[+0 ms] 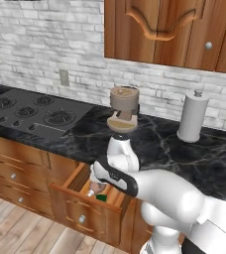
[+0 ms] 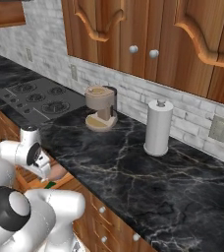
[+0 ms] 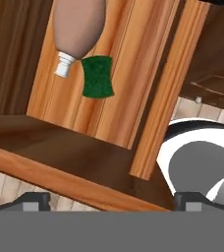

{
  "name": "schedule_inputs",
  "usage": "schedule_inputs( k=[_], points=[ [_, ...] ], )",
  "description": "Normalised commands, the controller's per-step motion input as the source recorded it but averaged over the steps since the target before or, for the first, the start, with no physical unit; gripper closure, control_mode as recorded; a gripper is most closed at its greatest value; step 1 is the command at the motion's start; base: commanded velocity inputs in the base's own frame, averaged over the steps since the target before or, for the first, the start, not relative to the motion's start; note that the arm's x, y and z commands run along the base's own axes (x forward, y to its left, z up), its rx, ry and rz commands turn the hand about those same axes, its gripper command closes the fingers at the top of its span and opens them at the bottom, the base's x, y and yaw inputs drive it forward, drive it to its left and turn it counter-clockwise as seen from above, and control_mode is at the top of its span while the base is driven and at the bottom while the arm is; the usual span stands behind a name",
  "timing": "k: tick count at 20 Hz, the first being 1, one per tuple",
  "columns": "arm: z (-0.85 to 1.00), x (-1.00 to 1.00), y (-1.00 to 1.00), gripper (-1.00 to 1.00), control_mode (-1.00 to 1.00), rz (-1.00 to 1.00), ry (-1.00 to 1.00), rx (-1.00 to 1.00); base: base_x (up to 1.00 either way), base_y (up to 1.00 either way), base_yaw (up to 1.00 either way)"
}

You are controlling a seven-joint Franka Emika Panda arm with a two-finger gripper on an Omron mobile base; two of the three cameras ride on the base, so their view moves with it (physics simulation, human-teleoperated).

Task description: Restock the sink supplies by placing the sponge and soap dispenser on the counter and next to the sink. Make sure the soap dispenser is upright.

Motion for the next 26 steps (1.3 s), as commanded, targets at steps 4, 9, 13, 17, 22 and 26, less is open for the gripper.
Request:
schedule_inputs(
  k=[4,9,13,17,22,26],
  points=[
    [-0.61,0.15,0.22,-1.0,-1.0,-0.05,0.06,0.0,0.0,0.0,0.0],
    [-0.51,0.01,0.3,-1.0,-1.0,-0.03,0.07,0.0,0.0,0.0,0.0],
    [-0.12,-0.18,0.4,-1.0,-1.0,0.0,0.04,0.0,0.0,0.0,0.0],
    [-0.14,-0.21,0.51,-1.0,-1.0,0.0,0.1,0.0,0.0,0.0,0.0],
    [-0.58,-0.69,0.39,-1.0,-1.0,0.0,0.08,0.09,0.0,0.0,0.0],
    [-0.71,-1.0,0.21,-1.0,-1.0,0.0,0.01,0.18,0.0,0.0,0.0]
  ],
)
